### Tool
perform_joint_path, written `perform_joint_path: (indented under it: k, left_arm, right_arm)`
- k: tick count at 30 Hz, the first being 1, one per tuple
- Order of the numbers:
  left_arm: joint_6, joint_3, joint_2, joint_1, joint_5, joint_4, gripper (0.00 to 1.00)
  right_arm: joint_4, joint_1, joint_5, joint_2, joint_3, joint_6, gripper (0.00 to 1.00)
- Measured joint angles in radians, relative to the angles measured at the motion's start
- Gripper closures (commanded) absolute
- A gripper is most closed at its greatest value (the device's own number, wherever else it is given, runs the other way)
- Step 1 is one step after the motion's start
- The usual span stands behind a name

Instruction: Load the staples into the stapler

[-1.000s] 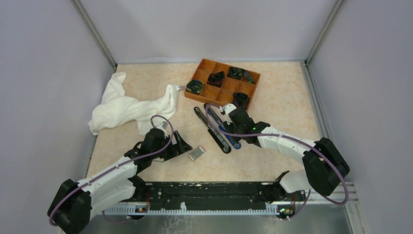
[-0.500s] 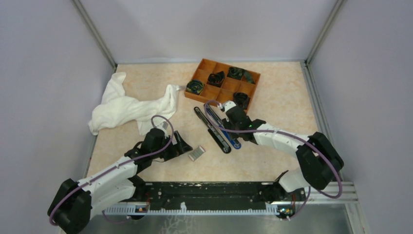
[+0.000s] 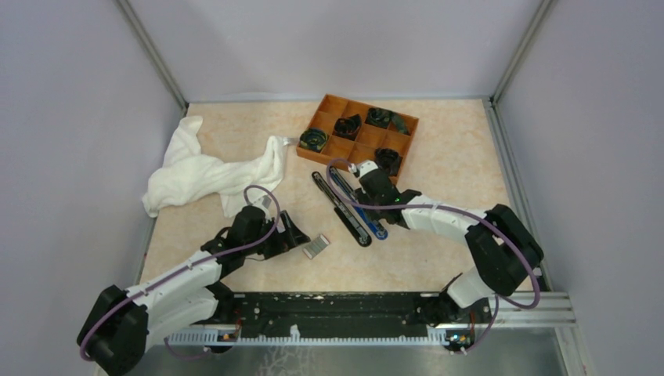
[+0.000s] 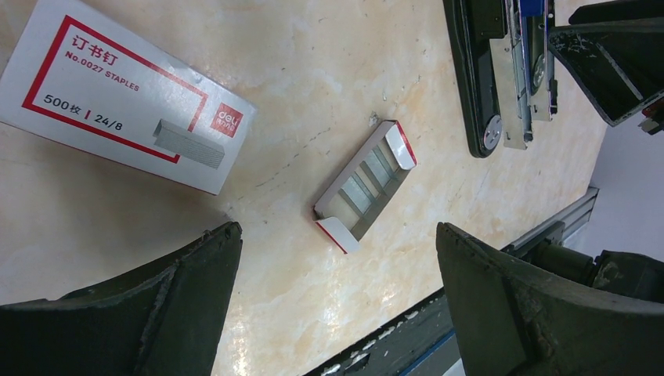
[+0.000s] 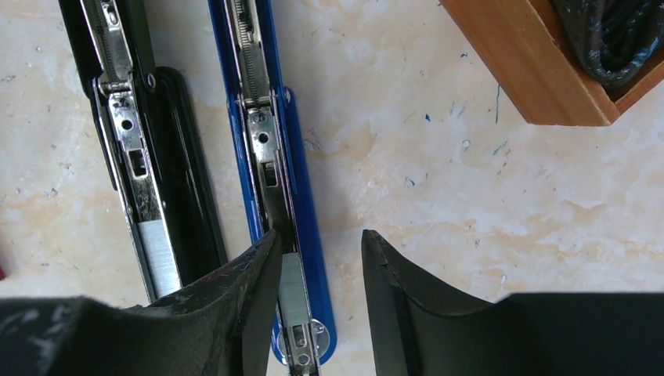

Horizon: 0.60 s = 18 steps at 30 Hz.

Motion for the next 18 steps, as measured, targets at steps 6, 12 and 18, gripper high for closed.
perform_joint_path:
  k: [6, 12, 18]
  left_arm:
    - [0.000, 0.000, 0.006, 0.000, 0.006, 0.000, 0.01]
    - [0.000, 0.000, 0.014, 0.000, 0.008, 0.009, 0.01]
    - [0.000, 0.000, 0.023, 0.000, 0.012, 0.021, 0.01]
  right_arm:
    - [0.004, 0.000, 0.017, 0.009, 0.002, 0.015, 0.57]
    - [-0.024, 0.000, 0.033, 0.008, 0.007, 0.042, 0.57]
    - [-0.099, -0.002, 0.040, -0.019, 0.007, 0.076, 0.57]
